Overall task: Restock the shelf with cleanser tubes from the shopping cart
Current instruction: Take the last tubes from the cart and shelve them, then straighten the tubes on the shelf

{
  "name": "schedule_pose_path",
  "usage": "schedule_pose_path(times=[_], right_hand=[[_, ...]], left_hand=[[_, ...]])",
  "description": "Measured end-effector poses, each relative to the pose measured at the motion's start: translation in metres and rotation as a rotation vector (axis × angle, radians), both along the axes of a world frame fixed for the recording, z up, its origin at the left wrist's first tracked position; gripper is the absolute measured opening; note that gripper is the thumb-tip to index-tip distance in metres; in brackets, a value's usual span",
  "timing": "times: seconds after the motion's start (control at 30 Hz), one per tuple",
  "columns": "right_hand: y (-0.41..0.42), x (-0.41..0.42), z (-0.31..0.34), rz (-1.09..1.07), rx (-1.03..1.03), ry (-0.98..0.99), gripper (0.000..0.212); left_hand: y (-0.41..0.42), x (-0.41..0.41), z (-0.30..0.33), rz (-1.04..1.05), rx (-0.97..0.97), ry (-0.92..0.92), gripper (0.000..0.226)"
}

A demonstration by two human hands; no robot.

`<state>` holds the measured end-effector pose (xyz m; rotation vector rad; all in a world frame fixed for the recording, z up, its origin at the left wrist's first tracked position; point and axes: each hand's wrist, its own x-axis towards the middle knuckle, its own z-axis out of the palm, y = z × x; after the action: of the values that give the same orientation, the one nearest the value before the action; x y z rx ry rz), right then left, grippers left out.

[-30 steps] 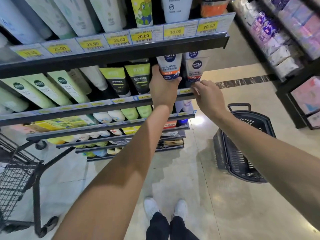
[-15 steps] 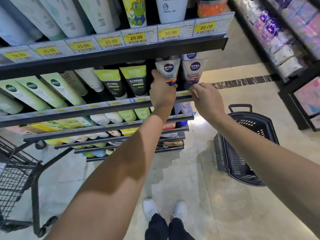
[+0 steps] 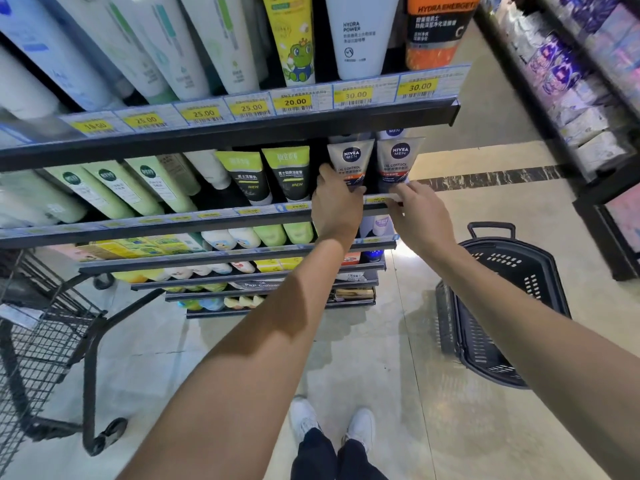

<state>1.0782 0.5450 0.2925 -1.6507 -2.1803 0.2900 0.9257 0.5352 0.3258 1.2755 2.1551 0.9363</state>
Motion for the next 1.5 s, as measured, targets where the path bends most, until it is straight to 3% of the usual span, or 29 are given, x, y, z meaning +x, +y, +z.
schedule_pose_path(times=[0.2,0.33,0.47,0.6,0.73,1.0,1.13,1.5], right_hand=[[-0.048,-0.003,0.045,0.016,-0.020,0.032,0.034],[-0.100,-0.019,0.073,0.137,-0.064,0.056,0.023],[-0.143,-0.058,0.102,0.245,-0.108,0.103,0.025],[-0.175,-0.112,0.114,0.393,-0.066,0.173,0.035],[-0.199,-0.172,0.124,0.579,-0.204,0.077,0.044],[-0.263,-0.288,0.135,0.797,-0.270,0.008,0.046],[-0.298,-0.343,0.133,0.871,-0.236,0.020,0.048],[-0.356,-0.471,0.116,0.992,-0.226,-0.032,0.043]], left_hand=[[-0.070,-0.008,0.033,-0.114,-0.026,0.150,0.053],[-0.137,-0.033,0.059,-0.158,-0.059,0.258,0.043],[-0.199,-0.085,0.074,-0.048,-0.062,0.421,0.040],[-0.258,-0.136,0.087,0.094,-0.116,0.522,0.055],[-0.318,-0.174,0.095,0.250,-0.036,0.561,0.047],[-0.427,-0.258,0.088,0.518,-0.148,0.490,0.057],[-0.475,-0.307,0.083,0.635,-0.178,0.473,0.040],[-0.558,-0.399,0.066,0.764,-0.287,0.352,0.055]])
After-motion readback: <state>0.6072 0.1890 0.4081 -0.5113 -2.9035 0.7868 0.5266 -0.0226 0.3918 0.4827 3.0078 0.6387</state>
